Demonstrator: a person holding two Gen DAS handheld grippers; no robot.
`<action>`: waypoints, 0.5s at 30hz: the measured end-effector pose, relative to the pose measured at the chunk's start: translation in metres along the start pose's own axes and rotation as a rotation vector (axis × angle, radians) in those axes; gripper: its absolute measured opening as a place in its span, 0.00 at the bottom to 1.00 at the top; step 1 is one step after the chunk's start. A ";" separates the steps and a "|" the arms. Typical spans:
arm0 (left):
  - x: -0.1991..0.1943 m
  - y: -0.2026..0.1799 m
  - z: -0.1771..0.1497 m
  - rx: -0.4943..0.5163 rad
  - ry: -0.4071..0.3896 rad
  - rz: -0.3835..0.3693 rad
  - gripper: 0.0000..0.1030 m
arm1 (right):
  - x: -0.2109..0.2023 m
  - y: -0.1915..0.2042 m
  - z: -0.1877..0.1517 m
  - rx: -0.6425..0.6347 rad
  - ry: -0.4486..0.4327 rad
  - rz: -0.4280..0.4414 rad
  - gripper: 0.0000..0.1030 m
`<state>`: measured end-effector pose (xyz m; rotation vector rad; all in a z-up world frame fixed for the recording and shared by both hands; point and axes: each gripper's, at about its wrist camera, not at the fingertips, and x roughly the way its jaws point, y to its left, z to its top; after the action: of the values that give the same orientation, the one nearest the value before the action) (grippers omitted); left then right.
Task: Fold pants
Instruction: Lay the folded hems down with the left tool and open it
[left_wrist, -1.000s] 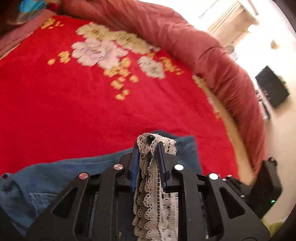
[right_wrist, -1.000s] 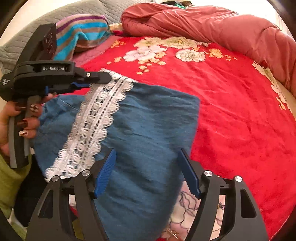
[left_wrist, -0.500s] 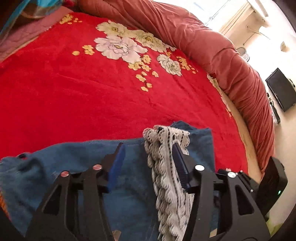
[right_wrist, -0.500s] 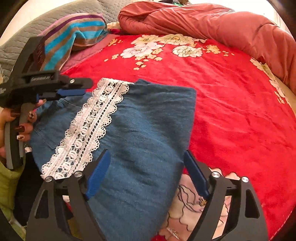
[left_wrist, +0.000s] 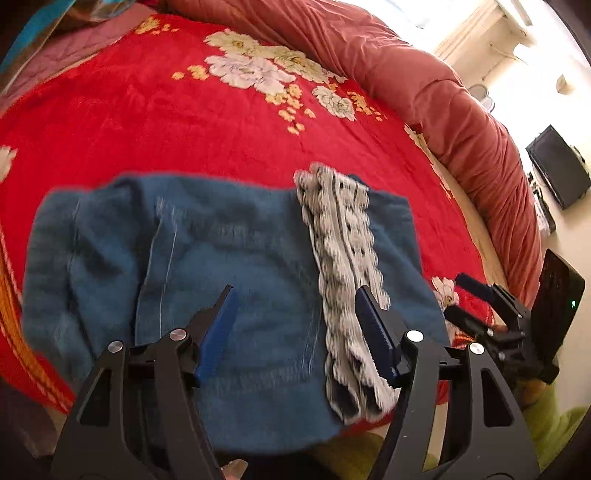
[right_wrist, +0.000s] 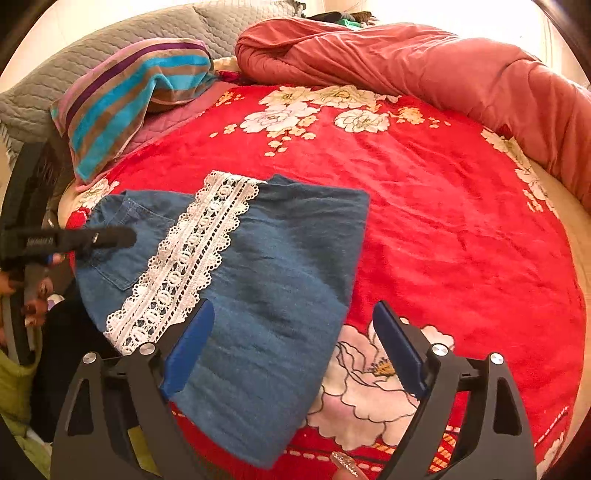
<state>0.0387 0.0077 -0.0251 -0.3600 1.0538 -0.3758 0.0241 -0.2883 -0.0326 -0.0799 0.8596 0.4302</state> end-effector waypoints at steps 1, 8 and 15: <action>-0.001 -0.001 -0.005 0.000 0.004 -0.006 0.54 | -0.002 0.000 -0.001 -0.001 -0.003 0.002 0.84; -0.005 -0.012 -0.028 -0.010 0.055 -0.098 0.35 | -0.007 0.005 -0.007 -0.031 0.014 0.040 0.72; 0.011 -0.022 -0.043 -0.047 0.140 -0.140 0.35 | -0.004 0.016 -0.014 -0.062 0.033 0.087 0.68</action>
<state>0.0030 -0.0209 -0.0426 -0.4561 1.1794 -0.5075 0.0051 -0.2784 -0.0372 -0.1070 0.8842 0.5383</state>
